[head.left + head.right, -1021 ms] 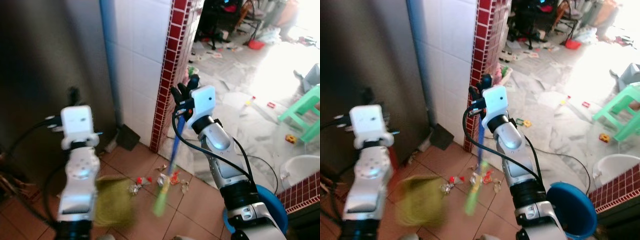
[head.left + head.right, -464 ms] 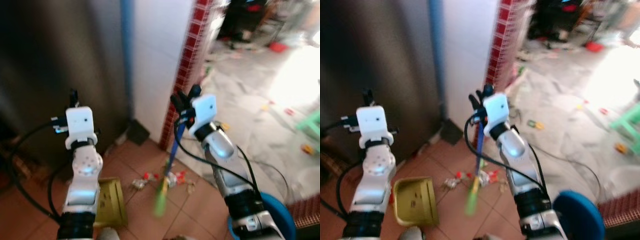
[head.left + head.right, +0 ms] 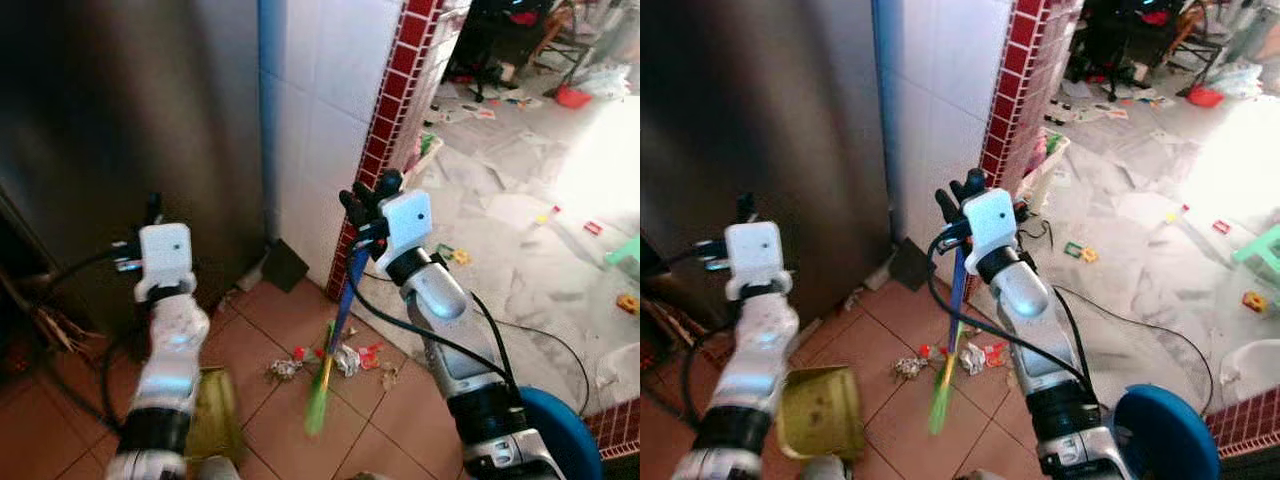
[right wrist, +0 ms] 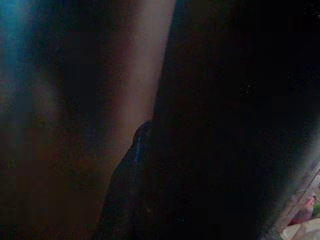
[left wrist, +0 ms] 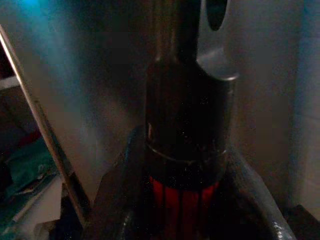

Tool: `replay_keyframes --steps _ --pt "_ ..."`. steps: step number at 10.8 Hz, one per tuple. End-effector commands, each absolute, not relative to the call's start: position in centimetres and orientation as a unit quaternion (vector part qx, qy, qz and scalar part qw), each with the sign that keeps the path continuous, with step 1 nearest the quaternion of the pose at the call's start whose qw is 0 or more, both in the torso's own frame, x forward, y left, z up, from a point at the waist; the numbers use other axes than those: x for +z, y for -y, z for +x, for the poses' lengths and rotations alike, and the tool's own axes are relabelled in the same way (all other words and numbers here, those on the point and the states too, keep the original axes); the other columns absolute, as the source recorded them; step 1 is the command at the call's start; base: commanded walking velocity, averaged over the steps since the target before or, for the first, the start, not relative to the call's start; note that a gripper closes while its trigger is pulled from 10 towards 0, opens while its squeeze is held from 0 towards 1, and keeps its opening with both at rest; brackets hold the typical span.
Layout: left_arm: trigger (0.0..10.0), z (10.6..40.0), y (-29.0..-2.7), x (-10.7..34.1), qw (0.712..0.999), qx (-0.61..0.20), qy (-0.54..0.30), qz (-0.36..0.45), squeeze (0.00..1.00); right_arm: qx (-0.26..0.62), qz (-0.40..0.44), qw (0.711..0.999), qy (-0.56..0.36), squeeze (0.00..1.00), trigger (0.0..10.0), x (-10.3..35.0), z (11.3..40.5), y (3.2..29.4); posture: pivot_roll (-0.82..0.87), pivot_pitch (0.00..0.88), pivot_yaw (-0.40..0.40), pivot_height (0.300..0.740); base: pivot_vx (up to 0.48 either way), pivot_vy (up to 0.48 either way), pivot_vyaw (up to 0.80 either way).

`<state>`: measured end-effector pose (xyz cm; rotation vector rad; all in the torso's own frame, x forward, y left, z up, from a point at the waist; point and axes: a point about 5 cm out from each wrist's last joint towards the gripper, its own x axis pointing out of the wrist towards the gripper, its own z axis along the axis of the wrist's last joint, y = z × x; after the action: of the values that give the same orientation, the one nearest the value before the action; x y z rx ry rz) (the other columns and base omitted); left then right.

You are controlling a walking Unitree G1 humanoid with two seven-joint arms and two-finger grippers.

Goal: Sweep floor

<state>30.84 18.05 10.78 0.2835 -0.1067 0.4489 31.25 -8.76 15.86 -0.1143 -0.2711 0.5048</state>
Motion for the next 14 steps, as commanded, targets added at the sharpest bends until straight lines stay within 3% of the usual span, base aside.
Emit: replay_keyframes --steps 1,3,5,11,13,14 --pt "10.0 31.7 -17.4 12.4 0.961 0.213 0.105 0.143 0.0 0.249 -0.064 0.952 0.169 0.0 10.0 17.2 31.1 8.9 -0.06 0.036 -0.094 0.74 0.0 0.0 0.0" --pt "10.0 33.6 -15.0 11.6 0.973 0.161 0.1 0.131 0.0 0.27 -0.056 0.946 0.171 0.0 10.0 17.4 30.9 8.5 -0.08 0.028 -0.097 0.74 0.0 0.0 0.0" --pt "10.0 33.6 -12.7 9.2 0.985 0.106 0.06 0.121 0.0 0.275 -0.054 0.946 0.164 0.0 10.0 17.0 30.7 8.7 -0.11 0.023 -0.089 0.74 0.0 0.0 0.0" --pt "10.0 34.0 -11.5 8.0 0.992 0.062 0.029 0.103 0.0 0.353 -0.032 0.926 0.128 0.0 10.0 15.6 29.8 6.0 -0.1 0.014 -0.099 0.74 0.0 0.0 0.0" --pt "10.0 34.0 -11.4 7.8 0.994 0.055 0.021 0.095 0.0 0.373 0.011 0.922 0.104 0.0 10.0 15.8 29.6 5.5 -0.1 0.013 -0.096 0.74 0.0 0.0 0.0" --pt "10.0 34.0 -11.3 7.7 0.994 0.052 0.015 0.091 0.0 0.415 0.049 0.905 0.079 0.0 10.0 16.2 29.3 4.9 -0.1 0.009 -0.094 0.74 0.0 0.0 0.0"
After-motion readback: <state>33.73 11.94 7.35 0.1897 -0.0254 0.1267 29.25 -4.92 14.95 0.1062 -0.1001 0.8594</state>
